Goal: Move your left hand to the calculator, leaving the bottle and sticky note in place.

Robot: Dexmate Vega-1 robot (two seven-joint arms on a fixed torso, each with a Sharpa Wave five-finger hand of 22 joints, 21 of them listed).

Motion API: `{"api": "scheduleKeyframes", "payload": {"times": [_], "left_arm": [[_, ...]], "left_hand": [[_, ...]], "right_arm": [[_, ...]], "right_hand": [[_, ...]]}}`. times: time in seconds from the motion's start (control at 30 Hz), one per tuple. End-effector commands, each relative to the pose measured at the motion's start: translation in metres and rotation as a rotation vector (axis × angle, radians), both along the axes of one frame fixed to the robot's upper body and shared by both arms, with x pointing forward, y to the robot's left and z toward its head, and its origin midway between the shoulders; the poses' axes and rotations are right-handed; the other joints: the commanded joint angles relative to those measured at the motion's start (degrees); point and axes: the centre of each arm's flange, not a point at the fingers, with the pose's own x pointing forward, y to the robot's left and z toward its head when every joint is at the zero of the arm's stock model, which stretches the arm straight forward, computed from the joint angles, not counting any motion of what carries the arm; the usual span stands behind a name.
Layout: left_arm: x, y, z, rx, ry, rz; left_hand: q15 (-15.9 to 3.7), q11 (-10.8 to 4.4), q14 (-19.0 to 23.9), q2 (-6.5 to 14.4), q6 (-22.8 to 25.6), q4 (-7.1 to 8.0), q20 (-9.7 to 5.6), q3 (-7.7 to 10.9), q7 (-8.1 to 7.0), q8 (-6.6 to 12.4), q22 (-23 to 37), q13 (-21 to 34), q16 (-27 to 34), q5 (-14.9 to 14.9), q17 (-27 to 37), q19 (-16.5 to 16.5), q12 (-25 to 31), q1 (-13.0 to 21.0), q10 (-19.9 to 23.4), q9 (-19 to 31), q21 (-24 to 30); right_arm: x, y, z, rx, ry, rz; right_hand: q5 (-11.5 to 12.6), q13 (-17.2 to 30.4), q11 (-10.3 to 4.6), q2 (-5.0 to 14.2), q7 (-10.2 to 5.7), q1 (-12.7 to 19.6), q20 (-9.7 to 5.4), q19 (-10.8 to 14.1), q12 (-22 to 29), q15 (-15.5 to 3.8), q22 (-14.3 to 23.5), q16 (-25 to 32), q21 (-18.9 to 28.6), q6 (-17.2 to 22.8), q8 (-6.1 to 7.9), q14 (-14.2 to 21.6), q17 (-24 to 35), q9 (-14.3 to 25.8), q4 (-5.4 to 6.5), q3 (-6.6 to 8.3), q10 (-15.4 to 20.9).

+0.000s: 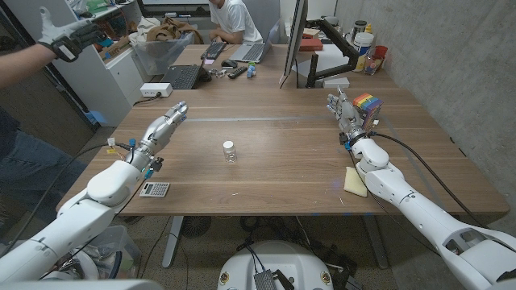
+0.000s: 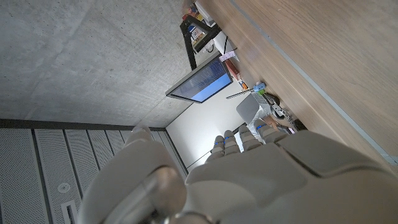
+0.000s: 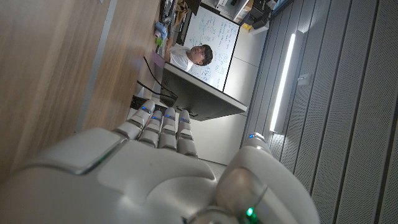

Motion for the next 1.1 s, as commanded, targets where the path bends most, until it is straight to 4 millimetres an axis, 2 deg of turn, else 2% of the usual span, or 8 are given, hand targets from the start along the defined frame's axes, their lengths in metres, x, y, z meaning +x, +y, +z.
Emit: {"api": "scheduleKeyframes", "payload": {"times": [0.03,0.37,0.4,0.43,0.53,1.1], "left_arm": [[-0.01,0.007,-0.001,0.017,-0.003,0.036],[-0.018,0.01,-0.001,0.036,-0.008,0.054],[-0.018,0.01,-0.001,0.039,-0.009,0.057],[-0.019,0.01,-0.002,0.041,-0.011,0.062],[-0.02,0.01,-0.004,0.042,-0.013,0.067],[-0.032,0.018,-0.006,0.053,-0.033,0.083]], "left_hand": [[0.15,0.04,-0.1,0.0,0.1,-0.52,0.07,0.17,-0.35,-0.23,0.1,0.3,-0.2,-0.1,0.3,-0.3,0.0,0.9,-0.2,0.2,-0.1],[0.29,-0.08,-0.1,0.3,0.1,-0.87,0.72,0.35,-0.4,-0.26,0.1,0.3,-0.2,-0.3,0.3,-0.2,0.0,1.6,-0.1,0.2,0.0],[0.27,-0.09,-0.1,0.3,0.2,-0.92,0.37,0.38,-0.45,-0.26,0.1,0.3,-0.2,-0.3,0.3,-0.2,0.0,1.8,-0.1,0.2,0.0],[0.21,0.06,0.0,0.5,0.2,-1.15,-0.96,0.49,-0.45,-0.27,0.1,0.3,-0.2,-0.4,0.3,-0.3,0.0,2.2,-0.1,0.2,0.0],[0.25,0.09,-0.2,0.6,0.2,-1.29,-1.32,0.56,-0.54,-0.28,0.1,0.3,-0.3,-0.5,0.3,-0.8,-0.1,2.5,-0.2,0.2,-0.2],[0.17,-0.24,-0.6,1.1,0.0,-1.91,-0.31,0.96,-1.08,-0.39,0.2,0.3,-0.4,-0.8,0.3,-1.5,-0.2,3.8,-0.5,0.3,-0.4]], "right_arm": [[0.0,-0.001,-0.003,0.007,0.004,-0.006],[0.0,-0.005,-0.004,0.007,0.006,-0.009],[0.0,-0.006,-0.004,0.009,0.005,-0.01],[0.0,-0.006,-0.004,0.009,0.005,-0.01],[0.0,-0.006,-0.003,0.01,0.002,-0.009],[-0.005,-0.008,0.0,0.0,-0.001,-0.018]], "right_hand": [[0.0,0.3,0.22,0.37,-0.12,0.2,-0.75,0.7,-0.1,0.02,0.3,-0.2,-0.2,0.2,-0.08,-0.2,0.2,0.3,-0.25,-0.03,0.0],[0.0,0.3,0.08,0.42,-0.21,0.2,-0.68,0.7,-0.2,0.02,0.3,-0.3,-0.4,0.1,-0.12,-0.2,0.2,0.3,-0.28,-0.07,-0.1],[0.0,0.3,0.06,0.42,-0.18,0.2,-0.67,0.7,-0.2,0.07,0.3,-0.3,-0.4,0.2,-0.12,-0.3,0.2,0.3,-0.29,-0.07,-0.1],[0.0,0.3,0.04,0.42,-0.19,0.2,-0.68,0.7,-0.2,0.07,0.3,-0.3,-0.4,0.1,-0.14,-0.3,0.2,0.3,-0.29,-0.08,-0.1],[0.0,0.3,0.2,0.43,-0.22,0.2,-0.66,0.7,-0.2,0.09,0.3,-0.3,-0.5,0.0,-0.19,-0.3,0.2,0.3,-0.3,-0.09,-0.1],[0.0,0.3,0.08,0.49,-0.29,0.2,-0.58,0.8,-0.2,0.07,0.4,-0.3,-0.8,-0.1,-0.28,-0.3,0.3,0.3,-0.36,-0.16,-0.1]]}}
